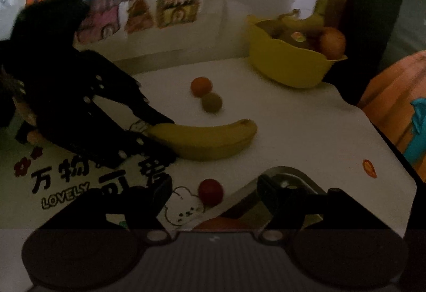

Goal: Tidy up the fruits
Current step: 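Grasp the remaining banana with the left tool while the right tool grasps a small red fruit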

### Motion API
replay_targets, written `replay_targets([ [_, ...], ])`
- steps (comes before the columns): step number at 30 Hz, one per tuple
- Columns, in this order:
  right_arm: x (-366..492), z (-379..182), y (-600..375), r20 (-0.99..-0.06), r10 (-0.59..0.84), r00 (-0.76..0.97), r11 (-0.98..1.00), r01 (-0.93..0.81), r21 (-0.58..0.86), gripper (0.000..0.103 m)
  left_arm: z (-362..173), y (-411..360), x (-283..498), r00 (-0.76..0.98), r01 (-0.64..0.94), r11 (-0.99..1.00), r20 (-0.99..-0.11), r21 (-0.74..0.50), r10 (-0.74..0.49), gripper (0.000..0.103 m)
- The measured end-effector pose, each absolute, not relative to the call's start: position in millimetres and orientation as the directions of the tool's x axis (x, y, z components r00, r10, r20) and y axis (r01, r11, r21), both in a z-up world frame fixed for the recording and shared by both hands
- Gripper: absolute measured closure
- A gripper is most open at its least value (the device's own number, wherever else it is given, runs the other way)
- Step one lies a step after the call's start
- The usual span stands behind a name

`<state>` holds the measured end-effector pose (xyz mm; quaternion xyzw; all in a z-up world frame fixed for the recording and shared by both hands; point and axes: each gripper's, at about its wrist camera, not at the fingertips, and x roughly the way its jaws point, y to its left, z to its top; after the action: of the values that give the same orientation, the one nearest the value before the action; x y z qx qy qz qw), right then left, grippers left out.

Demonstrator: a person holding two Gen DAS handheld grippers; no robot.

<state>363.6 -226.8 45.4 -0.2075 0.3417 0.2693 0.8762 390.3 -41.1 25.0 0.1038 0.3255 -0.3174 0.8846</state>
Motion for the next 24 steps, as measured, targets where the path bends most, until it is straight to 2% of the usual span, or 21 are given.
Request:
replay_targets([
  [11, 382.7, 27.8, -216.4, -0.761, 0.291, 0.579, 0.738, -0.643, -0.207, 0.051, 27.9, -66.4, 412.3, 0.586, 0.626, 0.776, -0.615, -0.069, -0.527, 0.059],
  [14, 385.7, 27.6, -214.3, -0.773, 0.299, 0.56, 0.717, -0.666, -0.206, 0.06, 24.2, -80.2, 422.2, 0.579, 0.631, 0.775, -0.637, -0.045, -0.508, 0.059],
  [16, 388.3, 27.8, -213.0, -0.783, 0.299, 0.545, 0.703, -0.681, -0.206, 0.062, 23.9, -85.8, 426.1, 0.586, 0.63, 0.776, -0.636, -0.032, -0.502, 0.059],
  [21, 390.3, 28.8, -209.4, -0.803, 0.3, 0.516, 0.67, -0.713, -0.208, 0.07, 24.0, -88.3, 428.0, 0.589, 0.621, 0.783, -0.637, -0.036, -0.497, 0.065],
  [24, 389.6, 28.9, -206.9, -0.804, 0.298, 0.514, 0.664, -0.717, -0.212, 0.074, 26.5, -80.5, 426.2, 0.57, 0.612, 0.786, -0.643, -0.084, -0.512, 0.066],
])
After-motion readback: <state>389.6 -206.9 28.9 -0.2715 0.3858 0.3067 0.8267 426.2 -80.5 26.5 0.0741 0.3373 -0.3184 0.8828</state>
